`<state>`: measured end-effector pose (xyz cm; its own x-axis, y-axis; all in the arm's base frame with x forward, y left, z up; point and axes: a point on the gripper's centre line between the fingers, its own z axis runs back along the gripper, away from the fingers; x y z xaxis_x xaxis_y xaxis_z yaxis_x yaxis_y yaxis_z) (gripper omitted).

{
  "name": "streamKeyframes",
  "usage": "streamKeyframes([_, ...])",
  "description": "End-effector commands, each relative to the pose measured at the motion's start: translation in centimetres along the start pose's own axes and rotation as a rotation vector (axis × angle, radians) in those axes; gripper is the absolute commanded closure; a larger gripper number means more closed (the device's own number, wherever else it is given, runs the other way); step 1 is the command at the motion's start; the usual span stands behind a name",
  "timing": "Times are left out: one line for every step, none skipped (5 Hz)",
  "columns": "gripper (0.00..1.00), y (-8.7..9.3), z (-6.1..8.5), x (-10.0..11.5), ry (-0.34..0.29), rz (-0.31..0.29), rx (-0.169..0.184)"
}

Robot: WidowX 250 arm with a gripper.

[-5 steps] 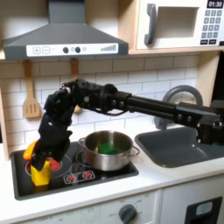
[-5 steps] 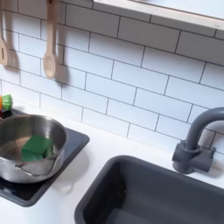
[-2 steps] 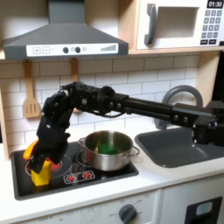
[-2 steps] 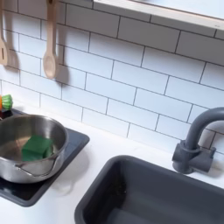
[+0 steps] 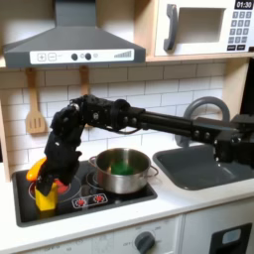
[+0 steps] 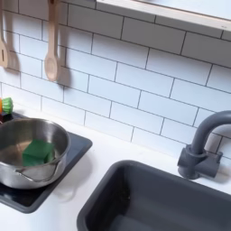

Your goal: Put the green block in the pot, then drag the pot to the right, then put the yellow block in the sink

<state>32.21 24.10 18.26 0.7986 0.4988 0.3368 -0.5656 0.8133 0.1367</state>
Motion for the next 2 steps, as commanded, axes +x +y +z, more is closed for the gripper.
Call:
streamKeyframes([0.0, -0.03, -0.93, 0.15, 0.008, -0.002, 0.01])
streamKeyframes([0.0, 0.18, -1.3, 0.45, 0.012, 0.001, 0.016])
